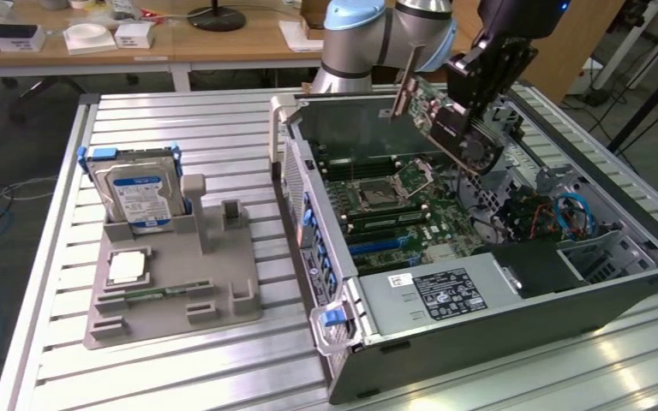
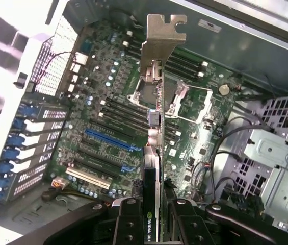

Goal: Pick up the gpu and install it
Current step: 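Insert the gpu into the slot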

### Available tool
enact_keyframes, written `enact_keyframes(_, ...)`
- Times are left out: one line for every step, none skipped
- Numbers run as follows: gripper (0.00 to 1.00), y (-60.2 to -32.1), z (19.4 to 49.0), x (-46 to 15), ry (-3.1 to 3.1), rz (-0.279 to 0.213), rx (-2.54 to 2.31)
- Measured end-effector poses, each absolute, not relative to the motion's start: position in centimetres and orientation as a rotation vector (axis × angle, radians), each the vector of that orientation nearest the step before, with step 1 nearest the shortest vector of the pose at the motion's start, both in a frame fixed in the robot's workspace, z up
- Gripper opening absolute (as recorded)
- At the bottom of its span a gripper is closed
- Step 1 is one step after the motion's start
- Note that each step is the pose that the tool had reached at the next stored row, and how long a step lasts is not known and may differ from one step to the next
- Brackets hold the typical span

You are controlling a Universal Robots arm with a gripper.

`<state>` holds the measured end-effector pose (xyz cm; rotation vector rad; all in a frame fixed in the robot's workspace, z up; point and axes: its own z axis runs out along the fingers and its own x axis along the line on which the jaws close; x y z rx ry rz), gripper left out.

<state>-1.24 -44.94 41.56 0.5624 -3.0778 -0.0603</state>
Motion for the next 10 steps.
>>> enact_keyframes(0.26, -44.94, 41.55, -1.24, -3.074, -0.06, 0.581)
enact_keyframes(0.26, -44.94, 41.55, -1.24, -3.07, -0.06, 0.599)
enact_keyframes(0.26, -44.94, 41.55, -1.23, -3.067, -0.06, 0.617)
enact_keyframes(0.26, -44.94, 41.55, -1.23, -3.063, -0.06, 0.635)
enact_keyframes(0.26, -44.94, 41.55, -1.23, -3.058, -0.06, 0.655)
enact_keyframes(0.26, -44.94, 41.54, -1.23, -3.054, -0.06, 0.673)
enact_keyframes(0.26, -44.94, 41.54, -1.23, -3.05, -0.059, 0.692)
enact_keyframes(0.26, -44.94, 41.53, -1.23, -3.045, -0.059, 0.71)
enact_keyframes(0.26, -44.94, 41.53, -1.23, -3.04, -0.059, 0.73)
enact_keyframes(0.26, -44.94, 41.53, -1.23, -3.036, -0.059, 0.749)
